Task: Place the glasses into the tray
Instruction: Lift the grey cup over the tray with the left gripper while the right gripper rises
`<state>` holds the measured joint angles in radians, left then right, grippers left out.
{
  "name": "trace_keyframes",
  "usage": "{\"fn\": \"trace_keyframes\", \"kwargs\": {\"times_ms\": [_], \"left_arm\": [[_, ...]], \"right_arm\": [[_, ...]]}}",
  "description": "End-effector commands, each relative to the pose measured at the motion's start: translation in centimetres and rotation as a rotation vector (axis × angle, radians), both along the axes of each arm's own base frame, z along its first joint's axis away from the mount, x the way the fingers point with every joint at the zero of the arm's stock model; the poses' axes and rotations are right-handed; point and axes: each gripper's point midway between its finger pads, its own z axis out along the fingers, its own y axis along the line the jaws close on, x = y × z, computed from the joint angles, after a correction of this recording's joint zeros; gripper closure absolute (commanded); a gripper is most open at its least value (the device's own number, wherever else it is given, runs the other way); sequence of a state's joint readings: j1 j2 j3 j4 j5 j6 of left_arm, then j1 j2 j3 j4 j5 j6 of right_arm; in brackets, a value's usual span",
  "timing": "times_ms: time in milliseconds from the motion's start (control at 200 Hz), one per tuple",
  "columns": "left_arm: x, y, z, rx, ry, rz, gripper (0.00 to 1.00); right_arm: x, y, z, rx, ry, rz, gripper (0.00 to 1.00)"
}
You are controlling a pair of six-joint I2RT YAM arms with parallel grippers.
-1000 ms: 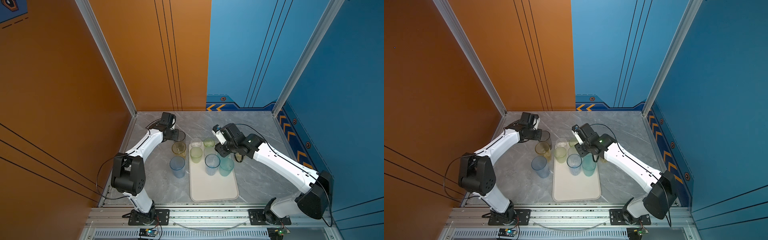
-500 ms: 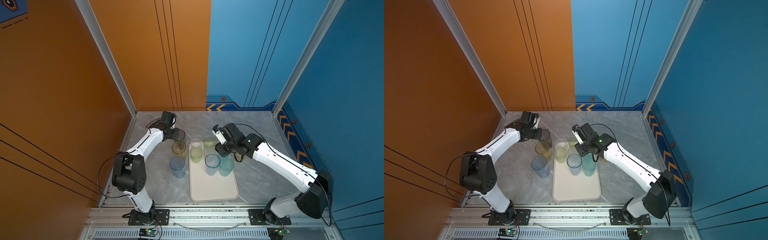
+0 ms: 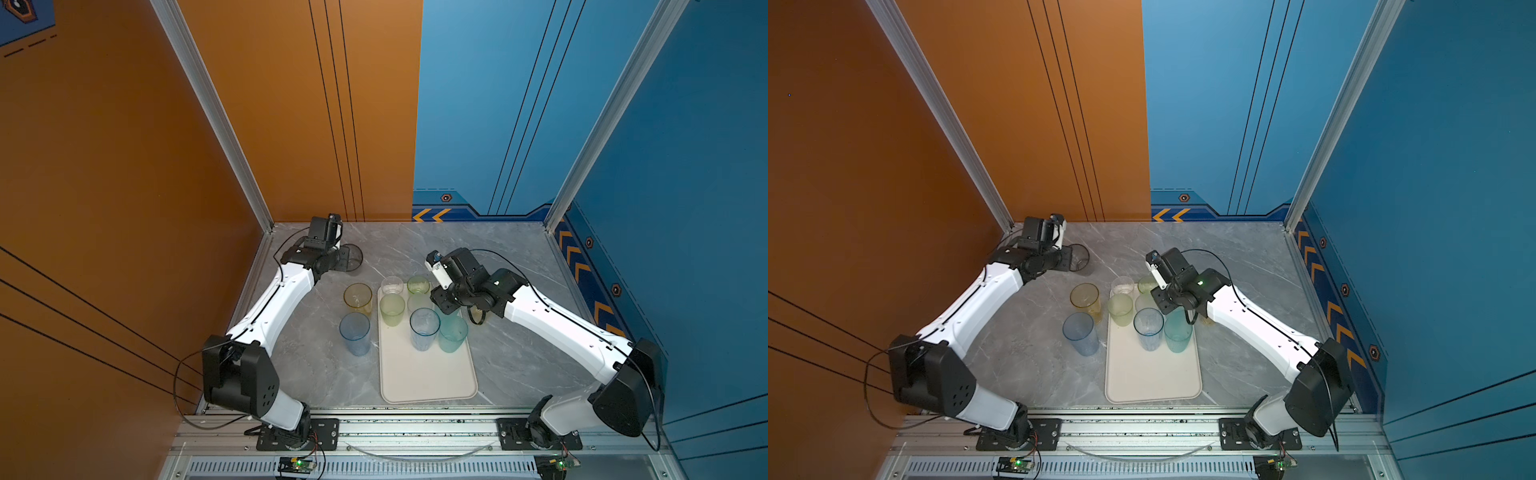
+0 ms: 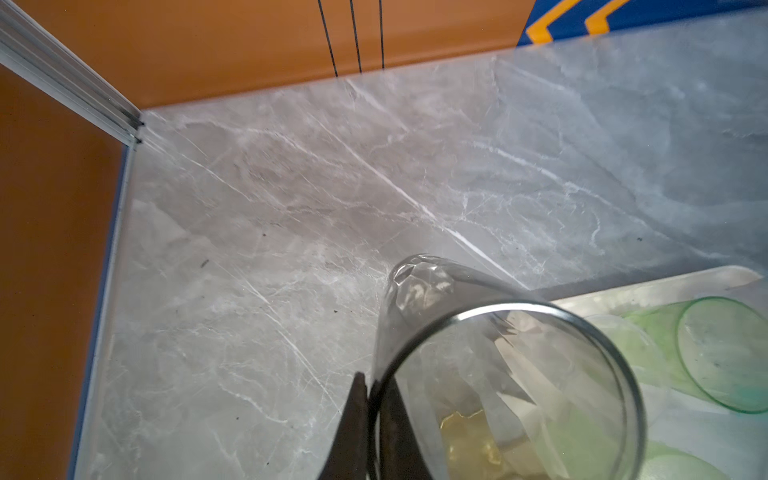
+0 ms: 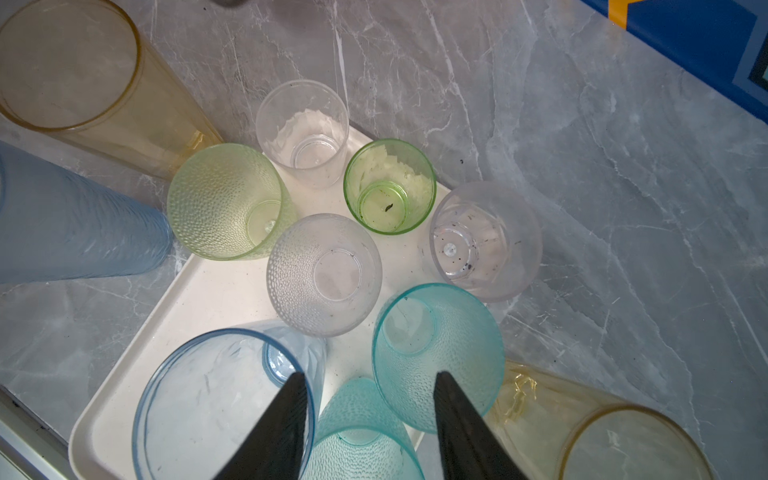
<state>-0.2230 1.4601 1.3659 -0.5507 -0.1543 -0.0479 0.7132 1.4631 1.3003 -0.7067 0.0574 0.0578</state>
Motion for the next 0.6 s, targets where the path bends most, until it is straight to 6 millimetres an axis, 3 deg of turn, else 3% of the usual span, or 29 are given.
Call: {"fn": "trace_keyframes", "kwargs": {"times_ms": [0,80,100,330,456,596], "left_arm": [[-1.9,0.5,5.4,0.012,-0.133,0.001,0.95],[-3.7,-0.3,7.3,-0.004,-0.164,-0.033,0.94],[-4.1,-0.6,7.7,-0.007,-0.166,-0.046,0.94],[-10.6,-5.5,11.7,0.009,-0.177,-0.244,0.94],[-13.7,-7.2,12.5,0.036,-0.145,-0.335,0.94],[-16.4,-8.7,11.9,0.056,-0.083,-0.414,0.93]], "right_arm": [[0.3,-0.6,1.3,0.032,-0.048,-0.042,0.51],[0.4,-0.8,1.8,0.047,-0.070,-0.059,0.51],[1.1,-1.8,2.0,0.054,-0.077,-0.096,0.52],[2.1,-4.8,4.2,0.172,-0.145,-0.245,0.51],[2.3,-6.7,5.1,0.238,-0.160,-0.320,0.51],[2.0,-7.4,5.8,0.305,-0.167,-0.345,0.51]]}}
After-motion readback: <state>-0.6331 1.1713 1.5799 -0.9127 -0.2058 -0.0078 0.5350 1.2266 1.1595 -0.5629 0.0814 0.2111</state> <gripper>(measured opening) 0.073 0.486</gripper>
